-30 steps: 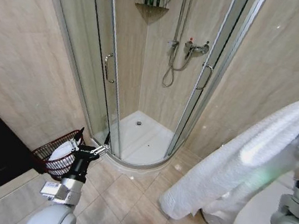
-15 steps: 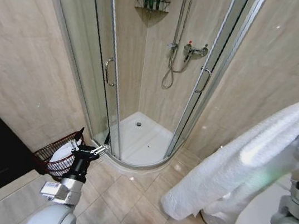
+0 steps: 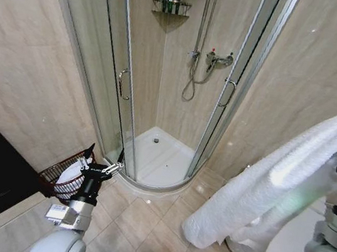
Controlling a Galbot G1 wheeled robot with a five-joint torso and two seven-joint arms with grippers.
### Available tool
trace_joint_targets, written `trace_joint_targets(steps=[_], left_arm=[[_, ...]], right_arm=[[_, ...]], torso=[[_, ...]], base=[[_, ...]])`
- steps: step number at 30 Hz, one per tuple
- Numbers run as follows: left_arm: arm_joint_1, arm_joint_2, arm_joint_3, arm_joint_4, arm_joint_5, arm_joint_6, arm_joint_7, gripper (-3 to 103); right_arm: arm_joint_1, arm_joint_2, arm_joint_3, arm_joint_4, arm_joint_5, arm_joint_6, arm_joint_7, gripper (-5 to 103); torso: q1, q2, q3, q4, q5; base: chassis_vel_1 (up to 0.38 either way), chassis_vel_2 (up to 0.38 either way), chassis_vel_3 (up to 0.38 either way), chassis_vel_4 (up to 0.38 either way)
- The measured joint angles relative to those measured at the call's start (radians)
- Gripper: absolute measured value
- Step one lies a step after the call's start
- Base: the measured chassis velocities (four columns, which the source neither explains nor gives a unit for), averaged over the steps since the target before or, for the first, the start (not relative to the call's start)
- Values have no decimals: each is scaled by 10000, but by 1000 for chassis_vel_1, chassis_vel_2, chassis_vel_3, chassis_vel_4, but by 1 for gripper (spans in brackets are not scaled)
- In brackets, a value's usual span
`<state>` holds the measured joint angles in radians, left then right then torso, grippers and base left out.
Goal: Discard the used towel into the hamper.
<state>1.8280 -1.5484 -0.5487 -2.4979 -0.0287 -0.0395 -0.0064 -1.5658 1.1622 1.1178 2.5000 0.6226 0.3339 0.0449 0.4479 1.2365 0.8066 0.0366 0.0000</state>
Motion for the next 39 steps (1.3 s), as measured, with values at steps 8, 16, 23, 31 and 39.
trace_joint_targets(steps=[8, 16, 23, 31, 39], left_arm=[[0, 0, 0, -1, 0, 0, 0, 100], [0, 0, 0, 0, 0, 0, 0, 100], [0, 0, 0, 0, 0, 0, 0, 100], [0, 0, 1, 0, 0, 0, 0, 100], [0, -2, 2, 0, 0, 0, 1, 100]], right_arm=[[-22, 20, 6, 0, -2, 7, -4, 3], [-11, 3, -11, 0, -17, 9, -18, 3], [6, -29, 43, 0, -30, 9, -33, 3], [40, -29, 2, 0, -71, 9, -31, 3], [114, -38, -64, -2, -98, 9, -30, 3]], torso=[[-20, -47, -24, -1, 0], [-35, -78, -41, 0, -1], [-42, -99, -51, 2, 1], [-52, -112, -60, -1, 2], [-55, -123, -64, 2, 6]], base=[[0, 0, 0, 0], [67, 62, 60, 55], [71, 77, 90, 83], [19, 17, 23, 12], [122, 80, -90, -105]])
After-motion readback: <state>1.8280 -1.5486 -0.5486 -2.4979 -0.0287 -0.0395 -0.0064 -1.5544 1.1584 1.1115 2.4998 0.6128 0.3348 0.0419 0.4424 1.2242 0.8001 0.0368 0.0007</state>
